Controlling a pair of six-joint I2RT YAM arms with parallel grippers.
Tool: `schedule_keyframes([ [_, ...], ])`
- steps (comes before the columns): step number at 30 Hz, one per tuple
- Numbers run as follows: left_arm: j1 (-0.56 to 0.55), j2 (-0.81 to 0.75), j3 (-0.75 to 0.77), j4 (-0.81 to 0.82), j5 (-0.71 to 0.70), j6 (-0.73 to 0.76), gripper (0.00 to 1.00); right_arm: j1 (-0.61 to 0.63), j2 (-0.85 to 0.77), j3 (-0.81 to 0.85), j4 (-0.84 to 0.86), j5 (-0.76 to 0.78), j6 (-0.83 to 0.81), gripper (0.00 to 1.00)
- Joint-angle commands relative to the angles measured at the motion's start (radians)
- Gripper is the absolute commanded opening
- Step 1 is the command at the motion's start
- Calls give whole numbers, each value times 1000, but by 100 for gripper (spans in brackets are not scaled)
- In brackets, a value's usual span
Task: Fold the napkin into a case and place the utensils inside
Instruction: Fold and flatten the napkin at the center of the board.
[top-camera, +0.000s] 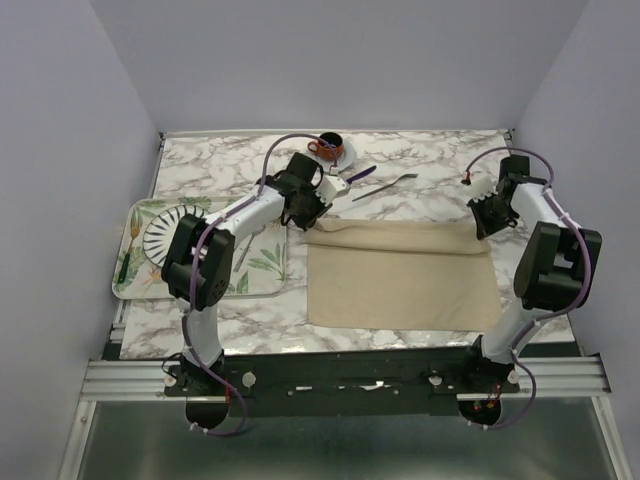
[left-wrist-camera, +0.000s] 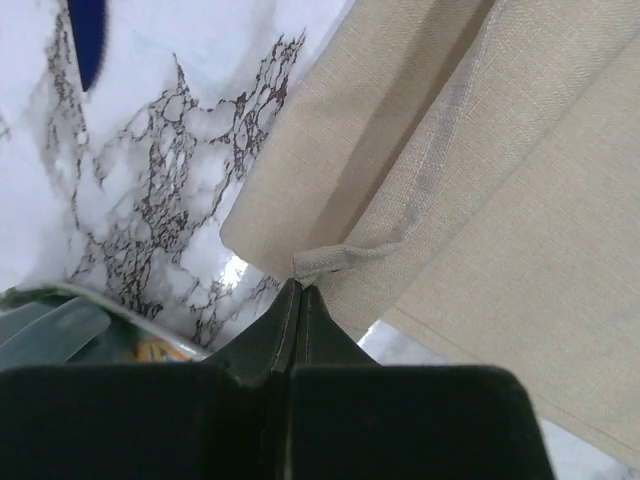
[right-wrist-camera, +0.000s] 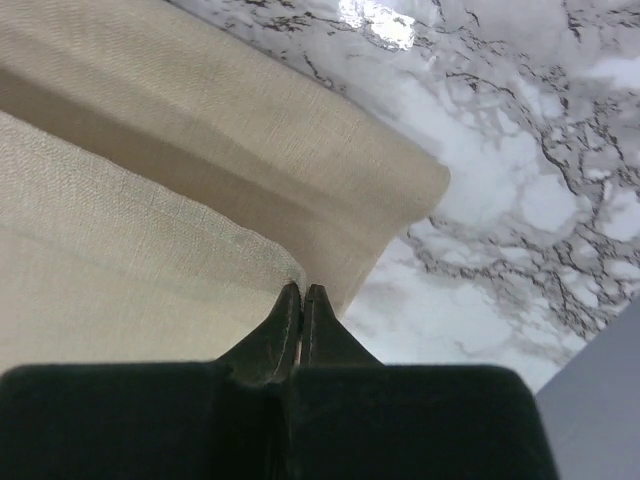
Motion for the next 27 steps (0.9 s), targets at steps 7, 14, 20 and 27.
schedule_keyframes([
  [7, 7, -252, -94, -139, 206, 80, 0, -10, -267, -78, -111, -7, -118, 1],
  [14, -29, -361, -281, -80, 292, 20, 0, -27, -336, -245, -87, 24, -190, 1],
  [20, -77, -307, -427, 91, 303, -112, 0, -27, -289, -361, 27, 37, -162, 1],
  [27, -81, -249, -455, 134, 257, -115, 0, -27, -229, -382, 81, 59, -155, 1],
])
